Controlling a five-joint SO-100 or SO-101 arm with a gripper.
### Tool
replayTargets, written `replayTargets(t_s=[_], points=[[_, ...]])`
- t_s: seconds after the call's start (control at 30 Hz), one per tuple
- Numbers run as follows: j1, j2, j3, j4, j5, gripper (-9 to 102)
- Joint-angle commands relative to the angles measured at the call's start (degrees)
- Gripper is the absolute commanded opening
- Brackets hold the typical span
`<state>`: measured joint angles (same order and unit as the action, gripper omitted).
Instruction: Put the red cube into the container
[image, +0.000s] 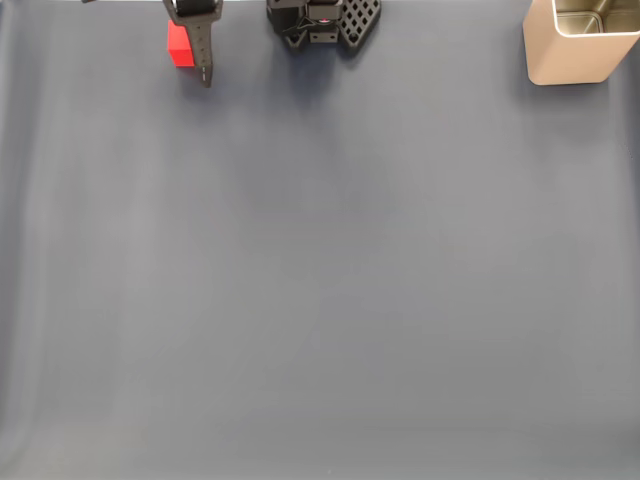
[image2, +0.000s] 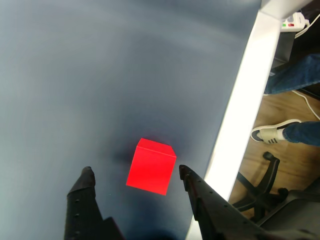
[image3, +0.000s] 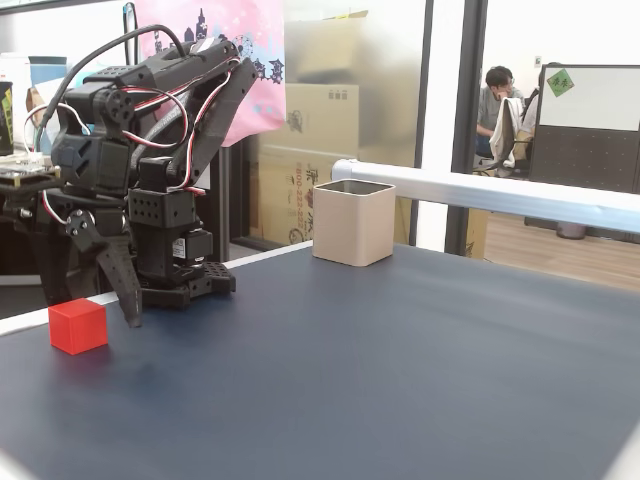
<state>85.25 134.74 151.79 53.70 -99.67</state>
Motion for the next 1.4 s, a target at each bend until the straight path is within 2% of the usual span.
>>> replayTargets(t_s=[0.0, 0.53, 0.93, 1.37], points=[[0.4, 0.9, -0.2, -1.0, 1.1, 38], [0.6, 1.1, 0.4, -1.9, 5.8, 31], [0.4, 1.9, 1.9, -5.7, 7.1, 15], [-1.4, 2.5, 1.8, -5.8, 6.0, 1]])
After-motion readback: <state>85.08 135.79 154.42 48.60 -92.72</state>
